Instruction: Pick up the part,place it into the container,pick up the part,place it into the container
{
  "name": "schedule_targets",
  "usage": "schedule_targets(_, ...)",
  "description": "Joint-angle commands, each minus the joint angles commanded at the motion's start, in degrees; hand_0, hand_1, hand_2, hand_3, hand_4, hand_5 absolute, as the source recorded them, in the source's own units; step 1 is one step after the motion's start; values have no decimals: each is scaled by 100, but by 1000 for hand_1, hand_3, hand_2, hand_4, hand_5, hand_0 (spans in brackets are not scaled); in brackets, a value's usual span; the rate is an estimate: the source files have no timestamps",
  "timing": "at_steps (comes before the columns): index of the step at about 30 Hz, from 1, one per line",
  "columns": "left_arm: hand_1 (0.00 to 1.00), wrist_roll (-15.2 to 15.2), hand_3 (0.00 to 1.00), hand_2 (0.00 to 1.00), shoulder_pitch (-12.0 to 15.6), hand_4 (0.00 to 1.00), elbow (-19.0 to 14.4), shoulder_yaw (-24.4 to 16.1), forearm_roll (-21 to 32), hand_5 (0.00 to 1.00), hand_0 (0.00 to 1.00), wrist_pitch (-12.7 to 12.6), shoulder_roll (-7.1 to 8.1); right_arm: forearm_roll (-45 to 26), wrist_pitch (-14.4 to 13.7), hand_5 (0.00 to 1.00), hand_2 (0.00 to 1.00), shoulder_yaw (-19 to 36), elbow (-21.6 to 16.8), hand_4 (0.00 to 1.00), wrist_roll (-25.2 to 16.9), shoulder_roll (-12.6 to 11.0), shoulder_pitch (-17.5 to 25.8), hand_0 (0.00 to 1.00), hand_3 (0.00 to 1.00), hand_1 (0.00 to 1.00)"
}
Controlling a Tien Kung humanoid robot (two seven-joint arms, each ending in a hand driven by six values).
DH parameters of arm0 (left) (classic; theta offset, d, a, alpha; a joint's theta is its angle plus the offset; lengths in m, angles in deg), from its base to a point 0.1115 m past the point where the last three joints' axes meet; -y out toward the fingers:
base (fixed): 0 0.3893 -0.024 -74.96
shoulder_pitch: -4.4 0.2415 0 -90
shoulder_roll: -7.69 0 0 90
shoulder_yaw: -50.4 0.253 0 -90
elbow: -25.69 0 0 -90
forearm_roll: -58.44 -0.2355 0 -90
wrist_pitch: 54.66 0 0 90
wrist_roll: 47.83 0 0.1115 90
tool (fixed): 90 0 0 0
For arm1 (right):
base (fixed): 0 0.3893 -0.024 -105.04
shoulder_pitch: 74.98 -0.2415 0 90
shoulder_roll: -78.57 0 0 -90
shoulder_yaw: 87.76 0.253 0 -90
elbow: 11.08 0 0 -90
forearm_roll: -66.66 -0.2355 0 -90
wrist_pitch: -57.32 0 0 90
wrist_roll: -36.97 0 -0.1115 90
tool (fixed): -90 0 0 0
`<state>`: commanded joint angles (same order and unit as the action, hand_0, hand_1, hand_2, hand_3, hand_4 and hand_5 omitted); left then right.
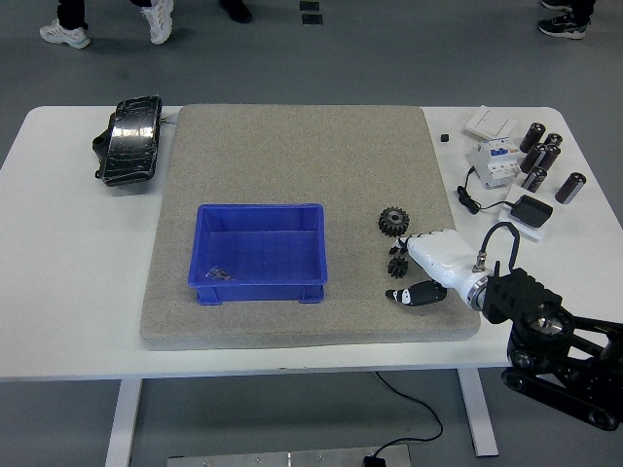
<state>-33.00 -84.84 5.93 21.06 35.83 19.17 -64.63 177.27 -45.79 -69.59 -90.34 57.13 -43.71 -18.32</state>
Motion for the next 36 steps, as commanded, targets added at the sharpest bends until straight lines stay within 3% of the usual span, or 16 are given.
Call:
schedule_targets(6, 669, -15, 575, 621, 19, 559, -1, 21, 30, 472, 679, -16, -12, -13, -46, 240, 627, -39, 2, 492, -27, -1, -16, 356, 695, 509)
schedule_targets(7, 669, -18, 575, 621, 22, 558, -1, 25, 36, 472, 680, -19, -14, -16, -56, 162, 603, -46, 1, 402, -35, -4, -14, 338, 693, 508)
schedule_targets(12, 669, -43, 575, 621, 42, 558, 2, 55, 85, 472, 680, -30, -21, -65, -88, 162, 603, -65, 2, 402, -62, -23, 9, 338, 693, 508)
schedule_targets(13, 669, -47, 574, 621, 47, 558, 2, 60, 95, 471, 679, -33, -23, -76, -98, 121, 593, -68, -3, 378, -71, -29, 14, 353, 693, 505)
schedule_targets(24, 670, -104, 574, 621, 61, 558, 12, 64, 145, 471, 680, -60, -24, -91, -272, 100, 544, -91, -82, 406, -160, -56, 29, 345, 687, 496)
schedule_targets(25, 669, -108, 575, 622, 64, 558, 12, 64, 149, 472, 680, -65, -25, -94, -301, 2, 455, -92, -90, 508, -171, -57, 31, 380, 660, 500)
schedule_targets(30, 669, -114, 575, 622, 75, 558, 7, 47, 147, 472, 680, -92, -25, -216, -437, 2, 455, -33, -159, 508, -236, -72, 64, 380, 660, 500)
schedule_targets(31, 669, -114, 575, 622, 76, 558, 6, 43, 144, 474, 680, -97, -26, -289, -472, 2, 386, 15, -203, 456, -253, -81, 84, 401, 602, 496)
schedule_targets(36, 669, -110, 575, 622, 86, 558, 1, 42, 138, 474, 680, -112, -36, -543, -758, 2, 386, 435, -619, 456, -295, -121, 175, 401, 602, 496)
